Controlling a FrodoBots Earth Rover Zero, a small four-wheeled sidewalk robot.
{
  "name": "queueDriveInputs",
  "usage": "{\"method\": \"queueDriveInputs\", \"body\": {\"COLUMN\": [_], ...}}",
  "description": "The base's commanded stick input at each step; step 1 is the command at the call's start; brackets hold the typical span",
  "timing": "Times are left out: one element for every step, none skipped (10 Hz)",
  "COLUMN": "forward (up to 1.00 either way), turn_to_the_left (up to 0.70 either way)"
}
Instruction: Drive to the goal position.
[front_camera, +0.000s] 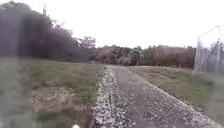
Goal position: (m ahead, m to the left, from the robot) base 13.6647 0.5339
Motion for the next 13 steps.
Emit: {"method": "queueDriveInputs", "body": {"forward": [0.85, 0.85, 0.85, 0.85, 0.85, 0.85, 0.85, 0.85, 0.85, 0.85, 0.85, 0.85, 0.85], "turn_to_the_left": [-0.10, -0.25, -0.34, -0.34, -0.34, 0.00, 0.00, 0.00, 0.00, 0.00, 0.00, 0.00, 0.00]}}
